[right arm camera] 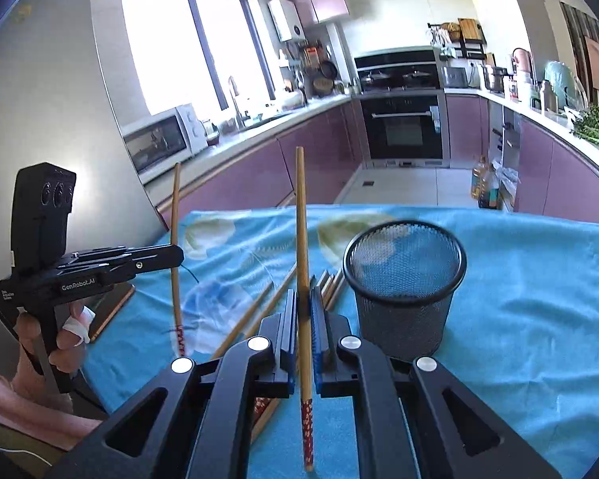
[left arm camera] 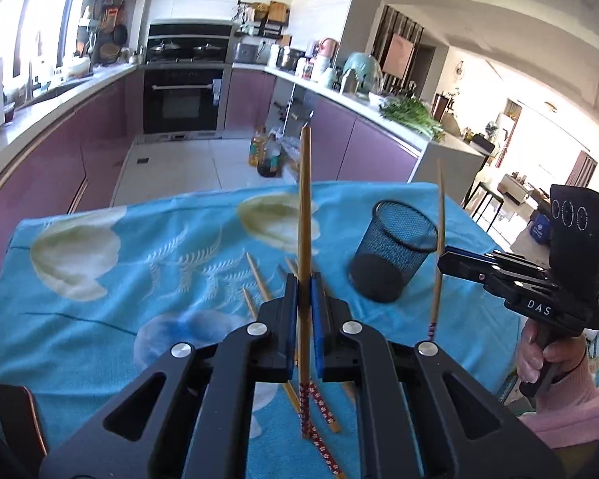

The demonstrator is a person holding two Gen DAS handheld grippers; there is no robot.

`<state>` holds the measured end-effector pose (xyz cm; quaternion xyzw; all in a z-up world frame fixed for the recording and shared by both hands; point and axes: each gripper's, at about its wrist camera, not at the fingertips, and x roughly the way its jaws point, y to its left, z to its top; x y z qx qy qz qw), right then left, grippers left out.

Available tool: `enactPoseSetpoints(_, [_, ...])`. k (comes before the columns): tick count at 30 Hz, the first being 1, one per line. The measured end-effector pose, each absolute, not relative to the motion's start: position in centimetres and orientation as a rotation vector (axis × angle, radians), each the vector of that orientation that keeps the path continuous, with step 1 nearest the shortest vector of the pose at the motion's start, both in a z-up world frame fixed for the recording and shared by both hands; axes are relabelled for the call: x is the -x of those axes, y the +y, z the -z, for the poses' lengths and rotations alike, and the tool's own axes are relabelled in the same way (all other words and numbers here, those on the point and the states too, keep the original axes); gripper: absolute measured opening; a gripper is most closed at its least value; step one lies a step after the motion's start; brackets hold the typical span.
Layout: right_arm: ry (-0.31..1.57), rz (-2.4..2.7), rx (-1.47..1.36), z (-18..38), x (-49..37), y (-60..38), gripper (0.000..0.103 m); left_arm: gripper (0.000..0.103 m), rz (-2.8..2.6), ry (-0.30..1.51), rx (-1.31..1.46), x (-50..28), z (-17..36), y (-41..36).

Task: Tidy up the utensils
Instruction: 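Lift the left tool's chopstick toward the mesh cup while the right tool carries its chopstick there, then lower the left tool's chopstick into the cup and open while the right tool releases its chopstick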

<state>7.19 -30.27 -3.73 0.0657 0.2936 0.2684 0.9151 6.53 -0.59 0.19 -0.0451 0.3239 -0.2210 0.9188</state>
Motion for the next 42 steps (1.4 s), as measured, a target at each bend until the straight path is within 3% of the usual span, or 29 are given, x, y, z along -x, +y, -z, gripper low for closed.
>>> enactPoseSetpoints(26, [0.352, -0.504, -0.125, -4.9, -10.3, -35.5, 0.005, 0.007, 0.648, 0.449, 0.159, -11.3, -12.9, -9.7])
enactPoseSetpoints(33, [0.383, -0.493, -0.138, -3.7, -12.3, -36.0, 0.003, 0.007, 0.637, 0.506, 0.118, -13.8, -11.6, -12.9])
enactPoseSetpoints(42, [0.513, -0.488, -0.144, 0.0, -15.0, -35.4, 0.005, 0.007, 0.62, 0.623, 0.058, -17.6, -6.1, -15.4])
